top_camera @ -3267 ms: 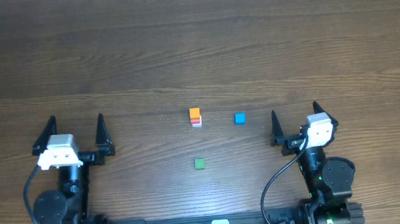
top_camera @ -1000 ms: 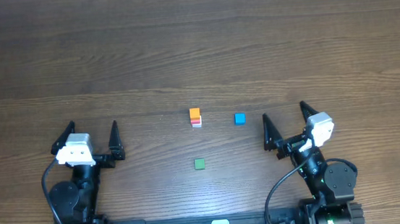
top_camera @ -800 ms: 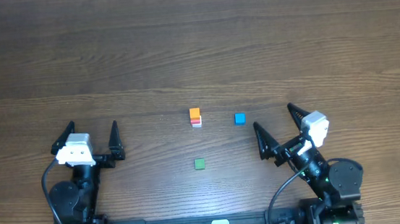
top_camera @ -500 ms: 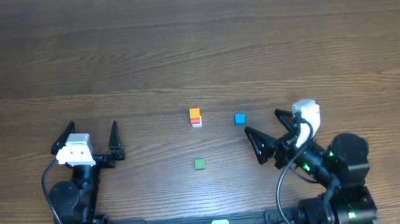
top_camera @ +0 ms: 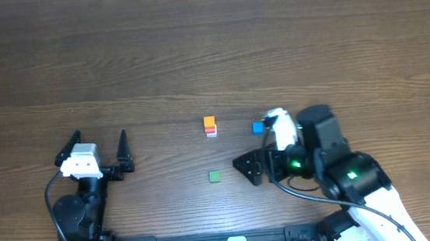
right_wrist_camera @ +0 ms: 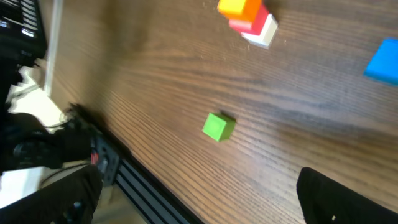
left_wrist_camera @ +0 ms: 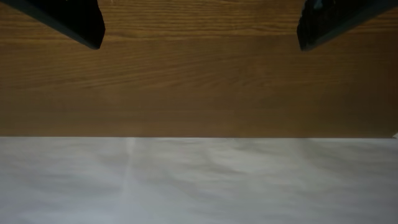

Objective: Stack Cubes

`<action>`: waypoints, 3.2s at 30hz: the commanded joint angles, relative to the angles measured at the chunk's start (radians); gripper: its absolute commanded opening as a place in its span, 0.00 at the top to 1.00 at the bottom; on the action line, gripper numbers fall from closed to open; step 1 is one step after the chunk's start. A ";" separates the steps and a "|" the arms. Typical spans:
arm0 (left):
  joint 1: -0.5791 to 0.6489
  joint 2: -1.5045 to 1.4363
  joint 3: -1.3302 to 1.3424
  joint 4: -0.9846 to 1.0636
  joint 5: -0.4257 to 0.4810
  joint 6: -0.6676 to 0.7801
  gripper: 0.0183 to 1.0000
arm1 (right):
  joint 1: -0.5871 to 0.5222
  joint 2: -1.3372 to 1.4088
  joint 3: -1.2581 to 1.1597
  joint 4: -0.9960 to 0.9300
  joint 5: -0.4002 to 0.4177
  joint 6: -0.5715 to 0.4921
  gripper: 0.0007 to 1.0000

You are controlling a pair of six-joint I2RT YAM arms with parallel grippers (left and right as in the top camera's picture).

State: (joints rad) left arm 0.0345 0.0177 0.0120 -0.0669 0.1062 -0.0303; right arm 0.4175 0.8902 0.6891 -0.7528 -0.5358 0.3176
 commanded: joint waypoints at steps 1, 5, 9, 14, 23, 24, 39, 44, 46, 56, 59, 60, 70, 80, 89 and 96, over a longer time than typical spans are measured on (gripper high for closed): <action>-0.005 -0.002 -0.006 0.000 0.013 -0.011 0.00 | 0.150 0.113 0.076 0.001 0.195 0.141 0.01; -0.005 -0.002 -0.006 0.000 0.013 -0.011 0.00 | 0.247 0.212 0.131 0.002 0.274 0.195 0.01; -0.005 -0.002 -0.006 0.000 0.013 -0.011 0.00 | 0.318 0.317 0.177 0.005 0.328 0.270 0.01; -0.005 -0.002 -0.006 0.000 0.013 -0.011 0.00 | 0.412 0.443 0.225 0.009 0.434 0.396 0.01; -0.005 -0.002 -0.006 0.000 0.013 -0.011 0.00 | 0.533 0.642 0.298 0.008 0.542 0.526 0.01; -0.005 -0.002 -0.006 0.000 0.013 -0.011 0.00 | 0.534 0.653 0.299 0.008 0.546 0.537 0.01; -0.005 -0.002 -0.006 0.001 0.013 -0.011 0.00 | 0.558 0.776 0.299 0.007 0.571 0.665 0.01; -0.005 -0.002 -0.006 0.001 0.013 -0.011 0.00 | 0.579 0.798 0.299 0.004 0.589 0.693 0.01; -0.005 -0.002 -0.006 0.000 0.013 -0.011 0.00 | 0.579 0.805 0.299 0.004 0.589 0.693 0.01; -0.005 -0.002 -0.006 0.000 0.013 -0.011 0.00 | 0.589 0.831 0.299 0.005 0.602 0.692 0.07; -0.005 -0.002 -0.006 0.001 0.013 -0.011 0.00 | 0.592 0.831 0.299 0.005 0.610 0.692 0.11; -0.005 -0.002 -0.006 0.000 0.013 -0.011 0.00 | 0.592 0.831 0.299 0.005 0.609 0.692 0.12; -0.005 -0.002 -0.006 0.000 0.013 -0.011 0.00 | 0.611 0.844 0.299 0.005 0.635 0.692 0.21; -0.005 -0.002 -0.006 0.001 0.013 -0.011 0.00 | 0.612 0.851 0.299 0.010 0.634 0.692 0.36; -0.005 -0.002 -0.006 0.000 0.013 -0.011 0.00 | 0.621 0.851 0.299 0.039 0.623 0.692 0.45; -0.005 -0.002 -0.006 0.000 0.013 -0.011 0.00 | 0.623 0.851 0.299 0.039 0.623 0.692 0.52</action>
State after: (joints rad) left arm 0.0345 0.0177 0.0120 -0.0669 0.1062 -0.0303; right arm 1.0306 1.7321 0.9726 -0.7170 0.0784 0.9993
